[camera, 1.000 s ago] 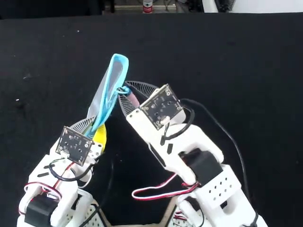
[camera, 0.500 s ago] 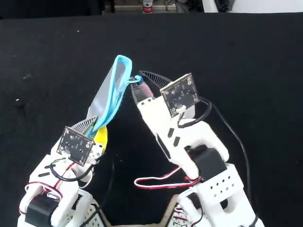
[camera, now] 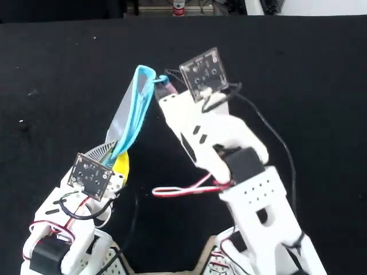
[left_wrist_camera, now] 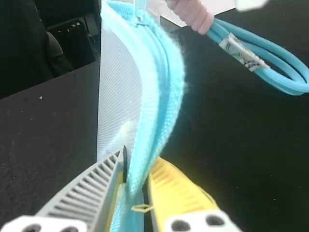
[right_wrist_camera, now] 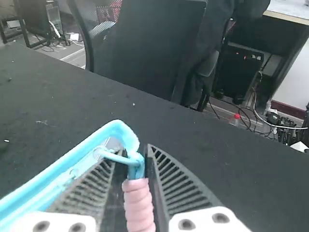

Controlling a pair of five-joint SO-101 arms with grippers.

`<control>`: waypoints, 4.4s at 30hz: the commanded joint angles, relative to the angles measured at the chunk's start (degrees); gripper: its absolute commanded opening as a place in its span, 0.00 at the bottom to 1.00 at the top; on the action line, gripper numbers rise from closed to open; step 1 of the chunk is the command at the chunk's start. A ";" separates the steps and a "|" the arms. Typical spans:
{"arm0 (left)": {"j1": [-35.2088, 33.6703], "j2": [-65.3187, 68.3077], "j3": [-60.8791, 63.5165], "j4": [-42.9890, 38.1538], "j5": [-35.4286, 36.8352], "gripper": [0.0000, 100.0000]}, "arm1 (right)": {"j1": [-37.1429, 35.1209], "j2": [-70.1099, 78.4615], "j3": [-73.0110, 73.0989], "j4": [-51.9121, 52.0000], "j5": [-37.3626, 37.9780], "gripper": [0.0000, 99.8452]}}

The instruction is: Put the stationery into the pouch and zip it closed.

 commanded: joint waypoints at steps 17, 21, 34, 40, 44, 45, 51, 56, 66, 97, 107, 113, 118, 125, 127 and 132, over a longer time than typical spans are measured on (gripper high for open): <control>0.48 0.35 0.31 1.58 -0.09 0.03 | 10.37 21.76 -22.73 -0.44 -0.97 0.01; 0.48 0.35 0.31 1.58 -0.18 0.03 | 10.29 23.43 -23.16 -0.26 -0.97 0.01; 0.48 0.35 0.48 1.49 -0.26 0.03 | 8.97 21.05 -23.16 10.02 -1.05 0.01; 0.48 0.35 0.48 1.14 -0.18 0.03 | 4.31 14.11 -23.25 16.18 -0.97 0.15; 0.48 0.35 0.48 1.14 -0.26 0.03 | -2.64 7.34 -23.25 18.73 -0.97 0.17; 0.48 0.35 0.48 1.14 -0.26 0.03 | -4.22 5.67 -23.25 18.90 -0.97 0.16; 0.40 0.35 0.48 1.14 -0.09 0.03 | -8.18 -1.19 -22.99 21.54 -0.79 0.15; -0.13 0.35 -0.31 1.05 -0.26 0.03 | -0.53 -2.86 -22.90 27.69 -0.53 0.13; -4.18 0.53 -6.55 -3.25 -0.26 0.03 | 19.16 -6.90 -6.99 32.18 -0.53 0.01; -14.81 43.34 -9.45 -40.79 -7.47 0.03 | 22.59 -26.86 40.04 15.03 3.08 0.01; -2.95 71.30 -21.32 -41.05 1.41 0.15 | 22.59 -38.81 46.55 15.12 3.43 0.01; -2.33 79.21 -26.42 -40.79 12.84 0.19 | 22.33 -43.91 49.54 15.12 3.43 0.01; 1.45 76.40 -30.29 -31.74 13.27 0.20 | 22.24 -46.55 50.59 15.21 3.43 0.01; 4.18 70.95 -37.67 -15.74 15.56 0.26 | 22.24 -47.25 50.68 15.47 3.43 0.01; 2.42 70.59 -38.02 -15.38 14.68 0.26 | 22.24 -47.25 50.68 15.47 3.43 0.01; -0.40 70.59 -38.55 -15.03 12.22 0.26 | 22.24 -47.25 50.68 15.47 3.43 0.01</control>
